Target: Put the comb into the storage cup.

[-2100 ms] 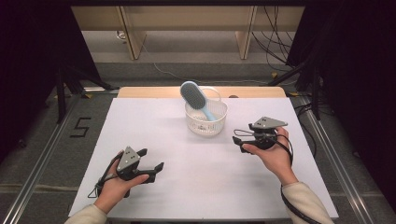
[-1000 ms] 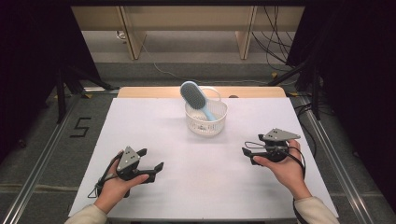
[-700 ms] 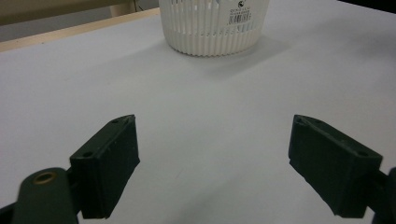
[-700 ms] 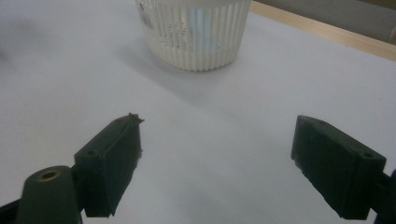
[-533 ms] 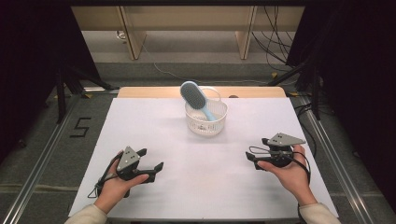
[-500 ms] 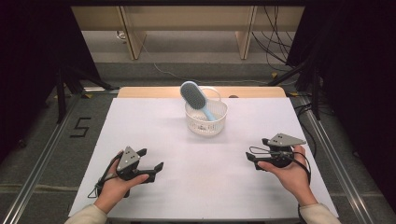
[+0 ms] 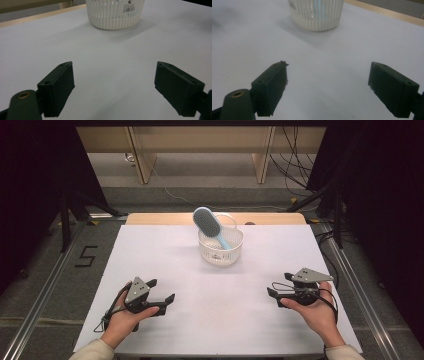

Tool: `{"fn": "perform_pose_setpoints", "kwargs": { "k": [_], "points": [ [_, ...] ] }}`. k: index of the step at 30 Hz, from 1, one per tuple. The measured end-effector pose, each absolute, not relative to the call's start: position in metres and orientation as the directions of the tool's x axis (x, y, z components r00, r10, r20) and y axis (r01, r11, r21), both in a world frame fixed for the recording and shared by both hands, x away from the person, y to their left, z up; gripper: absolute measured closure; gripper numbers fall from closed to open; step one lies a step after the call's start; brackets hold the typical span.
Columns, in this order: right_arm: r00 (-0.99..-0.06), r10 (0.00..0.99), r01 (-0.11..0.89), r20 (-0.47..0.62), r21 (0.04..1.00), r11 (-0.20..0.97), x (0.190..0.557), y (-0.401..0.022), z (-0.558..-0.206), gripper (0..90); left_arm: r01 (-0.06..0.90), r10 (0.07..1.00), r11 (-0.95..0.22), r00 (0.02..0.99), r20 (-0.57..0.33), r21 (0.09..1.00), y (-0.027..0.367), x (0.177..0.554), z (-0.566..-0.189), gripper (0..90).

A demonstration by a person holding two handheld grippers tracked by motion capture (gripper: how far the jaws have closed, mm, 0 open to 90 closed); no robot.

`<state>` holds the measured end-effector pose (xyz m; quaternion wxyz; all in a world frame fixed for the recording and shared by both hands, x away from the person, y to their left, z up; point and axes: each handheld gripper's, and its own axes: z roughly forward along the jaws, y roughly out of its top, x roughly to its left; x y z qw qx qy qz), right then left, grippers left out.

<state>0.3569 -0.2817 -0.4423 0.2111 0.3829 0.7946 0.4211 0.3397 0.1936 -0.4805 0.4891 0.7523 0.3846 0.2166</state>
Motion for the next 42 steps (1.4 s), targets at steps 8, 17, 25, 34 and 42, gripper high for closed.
{"fn": "perform_pose_setpoints", "kwargs": {
  "k": [8, 17, 25, 34, 42],
  "points": [
    [-0.621, 0.784, 0.429, -0.009, 0.833, 0.349, 0.350, -0.285, -0.447, 16.6, 0.367, 0.791, -0.226, 0.610, -0.050, 0.902, 0.194, 0.340, -0.480, 15.5],
    [-0.619, 0.786, 0.420, -0.004, 0.843, 0.335, 0.344, -0.289, -0.451, 16.6, 0.367, 0.791, -0.226, 0.610, -0.050, 0.902, 0.194, 0.340, -0.480, 15.5],
    [-0.620, 0.785, 0.418, 0.003, 0.848, 0.327, 0.338, -0.291, -0.455, 16.6, 0.365, 0.796, -0.223, 0.604, -0.047, 0.904, 0.194, 0.339, -0.480, 15.5],
    [-0.616, 0.788, 0.421, 0.009, 0.849, 0.319, 0.333, -0.294, -0.459, 16.6, 0.364, 0.795, -0.223, 0.604, -0.047, 0.904, 0.194, 0.339, -0.480, 15.5],
    [-0.617, 0.787, 0.424, 0.016, 0.849, 0.316, 0.329, -0.296, -0.463, 16.6, 0.365, 0.795, -0.223, 0.605, -0.048, 0.904, 0.194, 0.339, -0.480, 15.6]
  ]
}}
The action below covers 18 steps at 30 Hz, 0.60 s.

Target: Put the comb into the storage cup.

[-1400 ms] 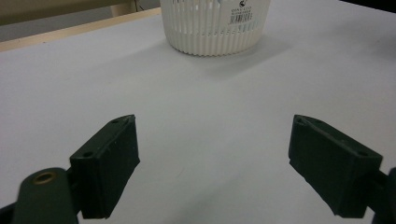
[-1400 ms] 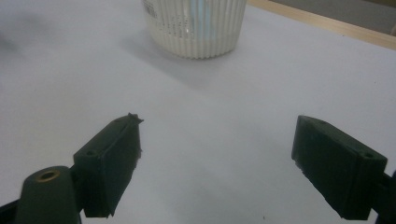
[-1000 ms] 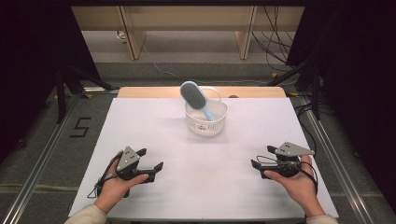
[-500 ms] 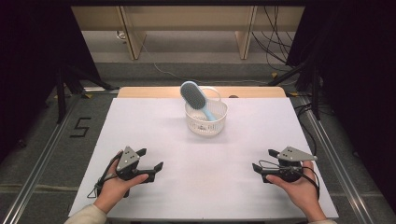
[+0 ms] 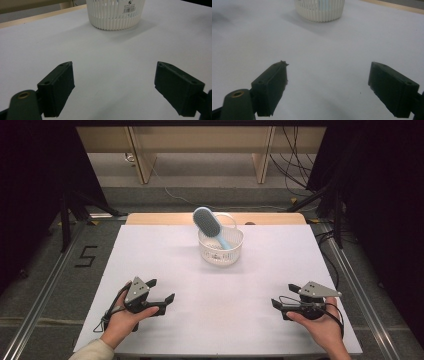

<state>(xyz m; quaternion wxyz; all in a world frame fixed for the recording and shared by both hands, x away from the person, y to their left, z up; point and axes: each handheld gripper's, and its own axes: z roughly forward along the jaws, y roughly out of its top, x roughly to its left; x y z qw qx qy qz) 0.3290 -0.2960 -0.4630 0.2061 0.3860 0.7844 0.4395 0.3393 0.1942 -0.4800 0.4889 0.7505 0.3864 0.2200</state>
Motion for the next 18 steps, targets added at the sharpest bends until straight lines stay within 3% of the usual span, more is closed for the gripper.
{"fn": "perform_pose_setpoints", "kwargs": {
  "k": [18],
  "points": [
    [-0.612, 0.791, 0.418, 0.021, 0.857, 0.301, 0.3277, -0.2975, -0.4660, 16.6, 0.363, 0.793, -0.225, 0.607, -0.047, 0.904, 0.1937, 0.3394, -0.4799, 15.6]
  ]
}}
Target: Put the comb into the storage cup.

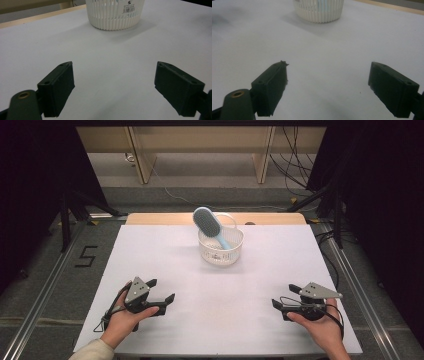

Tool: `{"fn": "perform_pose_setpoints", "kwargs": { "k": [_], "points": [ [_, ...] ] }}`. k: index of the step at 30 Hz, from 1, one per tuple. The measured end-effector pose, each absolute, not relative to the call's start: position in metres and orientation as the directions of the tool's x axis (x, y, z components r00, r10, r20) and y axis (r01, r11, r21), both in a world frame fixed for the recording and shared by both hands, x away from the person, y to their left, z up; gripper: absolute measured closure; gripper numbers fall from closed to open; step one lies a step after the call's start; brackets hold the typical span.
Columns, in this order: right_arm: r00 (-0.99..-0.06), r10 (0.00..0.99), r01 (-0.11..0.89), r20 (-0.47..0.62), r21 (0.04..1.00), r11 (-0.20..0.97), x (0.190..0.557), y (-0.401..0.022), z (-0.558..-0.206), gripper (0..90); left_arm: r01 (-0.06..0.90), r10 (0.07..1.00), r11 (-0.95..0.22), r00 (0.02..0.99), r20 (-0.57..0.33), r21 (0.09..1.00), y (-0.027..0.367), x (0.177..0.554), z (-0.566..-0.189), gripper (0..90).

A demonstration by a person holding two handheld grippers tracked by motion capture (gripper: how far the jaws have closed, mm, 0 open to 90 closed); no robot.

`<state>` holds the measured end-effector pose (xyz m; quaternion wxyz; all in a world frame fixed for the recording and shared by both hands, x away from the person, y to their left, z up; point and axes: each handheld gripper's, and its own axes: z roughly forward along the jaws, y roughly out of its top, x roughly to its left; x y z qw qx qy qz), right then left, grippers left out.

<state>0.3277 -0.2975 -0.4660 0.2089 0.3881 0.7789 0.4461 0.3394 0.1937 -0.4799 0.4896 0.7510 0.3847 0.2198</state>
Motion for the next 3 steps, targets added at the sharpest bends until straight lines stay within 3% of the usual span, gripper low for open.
{"fn": "perform_pose_setpoints", "kwargs": {
  "k": [3],
  "points": [
    [-0.611, 0.791, 0.418, 0.021, 0.857, 0.300, 0.3279, -0.2977, -0.4664, 16.6, 0.364, 0.790, -0.226, 0.611, -0.048, 0.903, 0.1935, 0.3398, -0.4800, 15.6]
  ]
}}
